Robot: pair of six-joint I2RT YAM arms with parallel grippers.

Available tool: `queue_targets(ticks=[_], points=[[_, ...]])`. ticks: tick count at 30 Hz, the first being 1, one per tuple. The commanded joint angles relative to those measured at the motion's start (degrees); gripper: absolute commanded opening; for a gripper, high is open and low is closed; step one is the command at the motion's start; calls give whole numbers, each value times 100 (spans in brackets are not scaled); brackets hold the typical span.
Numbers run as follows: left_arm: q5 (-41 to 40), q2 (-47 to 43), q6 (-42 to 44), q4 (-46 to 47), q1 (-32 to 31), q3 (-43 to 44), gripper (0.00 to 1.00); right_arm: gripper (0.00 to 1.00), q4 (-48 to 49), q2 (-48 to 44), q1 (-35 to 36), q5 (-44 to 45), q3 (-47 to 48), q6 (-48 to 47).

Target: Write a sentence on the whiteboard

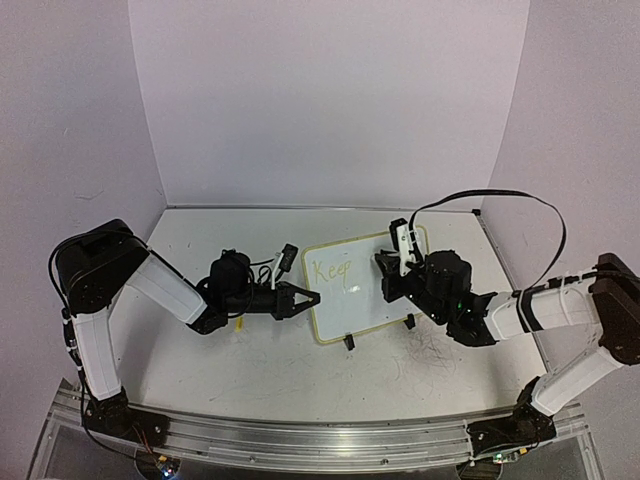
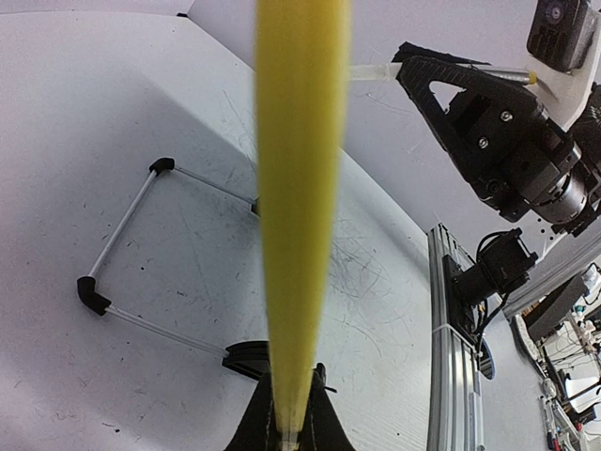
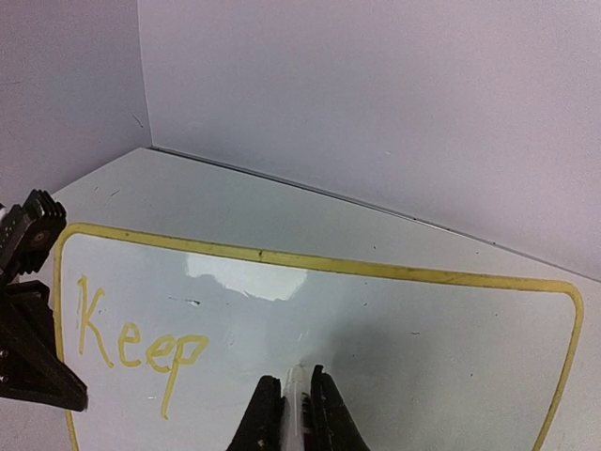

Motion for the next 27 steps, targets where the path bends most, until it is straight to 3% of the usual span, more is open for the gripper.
queue_targets(ticks=[1,27], points=[[-141,-62,74,-417,22,99,0,0,277,118,19,137,211,57],[-117,-81,74,-427,13,112,0,0,238,336,63,-137,285,82]])
